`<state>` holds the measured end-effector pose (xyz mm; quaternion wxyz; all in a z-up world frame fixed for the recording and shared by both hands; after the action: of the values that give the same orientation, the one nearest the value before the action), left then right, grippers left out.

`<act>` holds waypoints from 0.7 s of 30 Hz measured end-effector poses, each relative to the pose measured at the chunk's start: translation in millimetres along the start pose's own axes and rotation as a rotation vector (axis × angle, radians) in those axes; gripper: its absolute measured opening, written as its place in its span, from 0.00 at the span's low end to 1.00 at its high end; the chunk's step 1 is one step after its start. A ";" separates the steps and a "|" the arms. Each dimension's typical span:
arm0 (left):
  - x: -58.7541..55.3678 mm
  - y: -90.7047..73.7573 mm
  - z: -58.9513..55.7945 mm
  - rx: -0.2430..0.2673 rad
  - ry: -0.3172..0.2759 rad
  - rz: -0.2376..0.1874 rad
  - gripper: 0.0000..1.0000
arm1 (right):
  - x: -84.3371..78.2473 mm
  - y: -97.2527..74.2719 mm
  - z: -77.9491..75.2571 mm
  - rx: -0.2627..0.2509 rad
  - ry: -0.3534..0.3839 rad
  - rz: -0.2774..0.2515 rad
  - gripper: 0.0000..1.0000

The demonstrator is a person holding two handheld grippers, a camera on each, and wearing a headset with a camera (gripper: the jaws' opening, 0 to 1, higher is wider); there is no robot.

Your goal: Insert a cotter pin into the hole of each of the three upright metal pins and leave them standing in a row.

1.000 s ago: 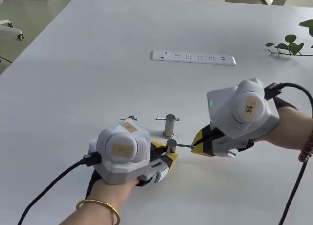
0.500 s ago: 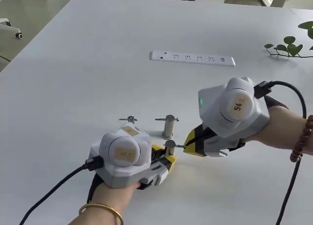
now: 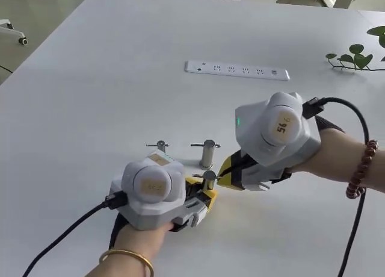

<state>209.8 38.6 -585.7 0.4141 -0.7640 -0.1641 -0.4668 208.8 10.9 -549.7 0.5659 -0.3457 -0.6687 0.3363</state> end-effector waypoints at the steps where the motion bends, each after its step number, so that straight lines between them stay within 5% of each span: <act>1: -0.1 0.0 -0.2 0.002 0.002 -0.001 0.13 | 0.7 0.2 -0.1 -0.001 0.011 -0.009 0.00; 8: 0.3 -0.3 -0.8 0.008 0.004 -0.003 0.13 | -1.8 -5.7 -1.9 -0.032 0.060 -0.033 0.06; 21: 0.0 -0.1 -0.9 0.014 -0.010 -0.005 0.13 | -1.5 -10.7 -1.0 -0.053 0.062 -0.044 0.00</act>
<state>209.2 37.9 -585.5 0.4176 -0.7630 -0.1713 -0.4627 209.0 4.0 -541.4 0.5843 -0.3561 -0.6669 0.2952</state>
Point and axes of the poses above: the centre of the closed fingertips' face, and the gripper's own axes: y roughly forward along the fingers, z roughly to its left, x roughly out of its top, the point moved 2 cm from there along -y, roughly backward along the fingers, and after that the axes turned 2 degrees about -y, right-handed, at the moved point
